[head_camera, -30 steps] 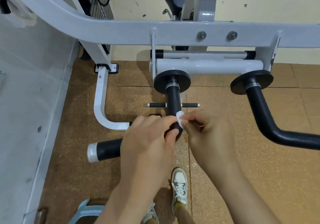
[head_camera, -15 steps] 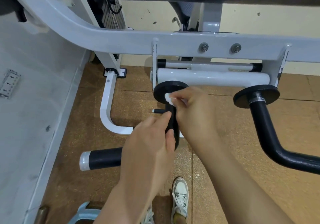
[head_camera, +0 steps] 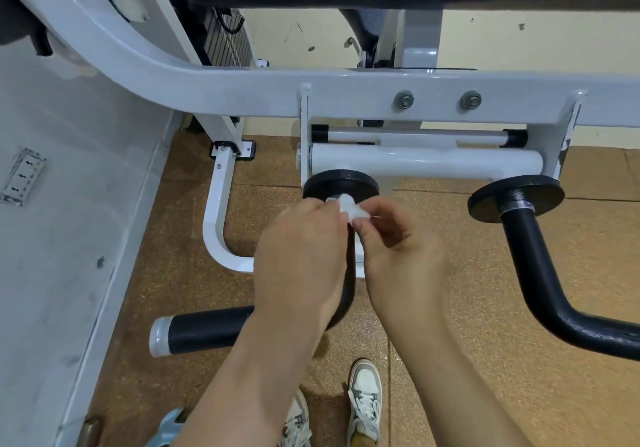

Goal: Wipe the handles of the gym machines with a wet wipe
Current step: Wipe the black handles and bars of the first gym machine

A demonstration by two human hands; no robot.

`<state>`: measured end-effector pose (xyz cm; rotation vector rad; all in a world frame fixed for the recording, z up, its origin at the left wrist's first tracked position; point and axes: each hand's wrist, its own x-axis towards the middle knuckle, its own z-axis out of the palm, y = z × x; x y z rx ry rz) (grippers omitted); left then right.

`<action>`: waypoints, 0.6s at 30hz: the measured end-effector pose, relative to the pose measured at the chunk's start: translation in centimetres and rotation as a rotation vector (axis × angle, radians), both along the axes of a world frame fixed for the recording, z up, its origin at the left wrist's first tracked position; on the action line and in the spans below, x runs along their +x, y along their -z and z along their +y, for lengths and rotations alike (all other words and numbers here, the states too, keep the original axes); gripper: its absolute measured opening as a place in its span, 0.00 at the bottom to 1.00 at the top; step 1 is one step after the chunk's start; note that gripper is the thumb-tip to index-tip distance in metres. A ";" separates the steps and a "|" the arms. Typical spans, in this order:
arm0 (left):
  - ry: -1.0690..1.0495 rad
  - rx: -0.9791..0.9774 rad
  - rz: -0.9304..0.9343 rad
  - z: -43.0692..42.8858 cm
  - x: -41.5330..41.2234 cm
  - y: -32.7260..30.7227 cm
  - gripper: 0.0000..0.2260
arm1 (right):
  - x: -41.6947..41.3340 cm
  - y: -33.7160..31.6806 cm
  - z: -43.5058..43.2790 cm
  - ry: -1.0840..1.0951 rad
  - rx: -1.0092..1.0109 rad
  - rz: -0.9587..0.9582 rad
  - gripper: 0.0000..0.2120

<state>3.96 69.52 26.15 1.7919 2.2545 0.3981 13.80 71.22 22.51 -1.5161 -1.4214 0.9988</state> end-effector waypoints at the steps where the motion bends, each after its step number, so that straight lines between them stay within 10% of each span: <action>1: -0.021 -0.003 0.005 0.4 0.0 0.0 0.14 | -0.2 0.1 0.3 0.029 0.031 -0.016 0.07; 13: -0.297 0.165 -0.291 1.2 0.6 0.4 0.05 | -1.3 0.1 1.6 0.059 -0.084 -0.002 0.02; 18: -0.007 0.187 0.083 1.6 0.9 1.0 0.04 | -0.3 1.0 2.0 0.063 -0.236 0.095 0.07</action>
